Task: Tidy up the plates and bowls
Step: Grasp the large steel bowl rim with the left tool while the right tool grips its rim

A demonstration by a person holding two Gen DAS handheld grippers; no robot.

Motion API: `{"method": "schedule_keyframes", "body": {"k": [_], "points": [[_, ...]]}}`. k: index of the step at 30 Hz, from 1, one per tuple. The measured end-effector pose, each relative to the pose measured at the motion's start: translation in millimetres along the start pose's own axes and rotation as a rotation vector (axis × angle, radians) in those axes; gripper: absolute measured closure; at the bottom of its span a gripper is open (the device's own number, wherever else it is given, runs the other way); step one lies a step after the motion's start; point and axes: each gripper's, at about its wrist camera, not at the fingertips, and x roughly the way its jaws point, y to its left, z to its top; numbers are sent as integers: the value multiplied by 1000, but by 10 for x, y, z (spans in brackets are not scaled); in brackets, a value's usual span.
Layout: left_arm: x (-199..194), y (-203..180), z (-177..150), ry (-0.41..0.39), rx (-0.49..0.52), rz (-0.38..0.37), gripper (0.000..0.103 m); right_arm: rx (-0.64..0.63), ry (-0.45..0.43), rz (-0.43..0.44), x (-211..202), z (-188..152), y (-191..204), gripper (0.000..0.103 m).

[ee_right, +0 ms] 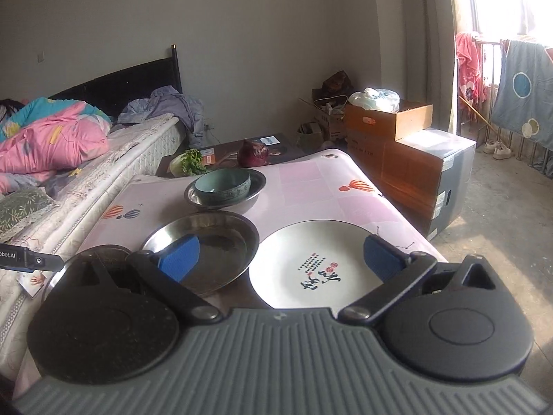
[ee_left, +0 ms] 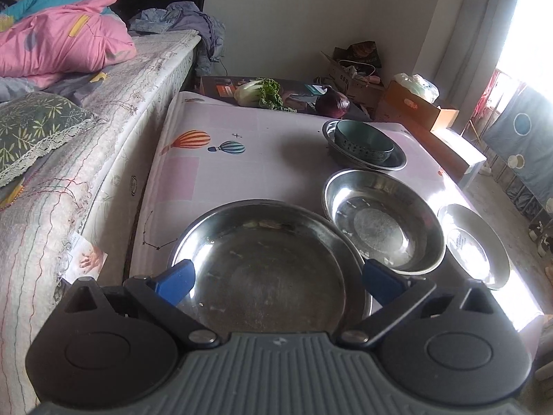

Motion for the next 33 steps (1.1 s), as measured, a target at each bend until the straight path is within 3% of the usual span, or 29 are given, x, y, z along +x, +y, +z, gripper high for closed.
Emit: {"method": "schedule_keyframes", "body": {"k": [7, 12, 18, 22, 24, 33], "points": [[-1, 134, -145, -44, 173, 112, 0, 150, 107, 250, 617, -116, 484, 2], [108, 204, -268, -58, 238, 158, 3, 140, 202, 315, 964, -308, 940, 12], [277, 224, -346, -45, 339, 157, 20, 123, 299, 328, 1212, -482, 1272, 31], [382, 316, -338, 9, 307, 110, 37, 119, 346, 319, 1317, -606, 1388, 51], [404, 366, -328, 24, 281, 87, 42, 129, 363, 320, 1360, -641, 1382, 55], [440, 431, -253, 34, 262, 122, 65, 142, 390, 341, 1469, -672, 1403, 81]]}}
